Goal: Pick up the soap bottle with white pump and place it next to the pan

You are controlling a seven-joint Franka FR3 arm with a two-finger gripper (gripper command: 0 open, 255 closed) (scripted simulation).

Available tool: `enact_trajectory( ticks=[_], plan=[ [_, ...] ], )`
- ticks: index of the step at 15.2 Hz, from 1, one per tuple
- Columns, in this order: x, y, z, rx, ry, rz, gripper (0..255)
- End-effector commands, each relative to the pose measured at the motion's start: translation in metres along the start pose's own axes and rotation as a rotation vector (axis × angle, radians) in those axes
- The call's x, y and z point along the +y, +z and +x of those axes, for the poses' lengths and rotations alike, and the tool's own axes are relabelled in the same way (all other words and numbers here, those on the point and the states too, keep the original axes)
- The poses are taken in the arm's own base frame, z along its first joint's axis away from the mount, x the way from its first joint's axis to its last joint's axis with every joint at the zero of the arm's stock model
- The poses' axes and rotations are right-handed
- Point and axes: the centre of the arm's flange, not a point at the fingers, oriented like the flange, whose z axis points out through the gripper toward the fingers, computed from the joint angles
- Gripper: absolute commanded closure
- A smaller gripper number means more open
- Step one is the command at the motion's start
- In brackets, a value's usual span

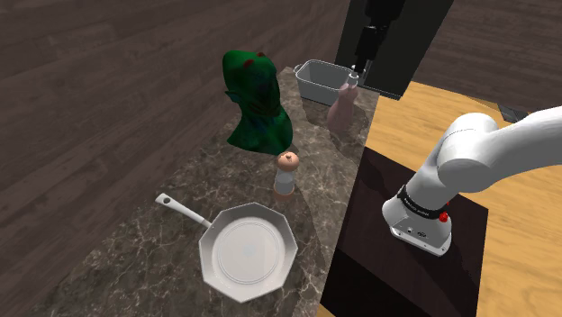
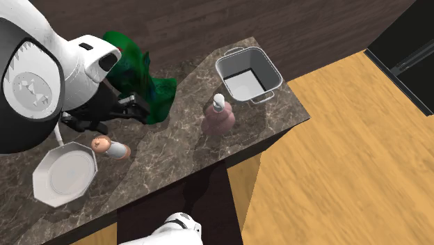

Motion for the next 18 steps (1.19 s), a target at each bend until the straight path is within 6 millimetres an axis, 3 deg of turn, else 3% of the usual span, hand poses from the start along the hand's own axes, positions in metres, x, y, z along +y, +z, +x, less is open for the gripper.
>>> enact_trajectory(
  ticks=[1, 18],
  plan=[
    [0.000, 0.000, 0.000, 0.000, 0.000, 0.000, 0],
    [0.203, 0.079, 0.056, 0.006, 0.067, 0.006, 0]
  ],
)
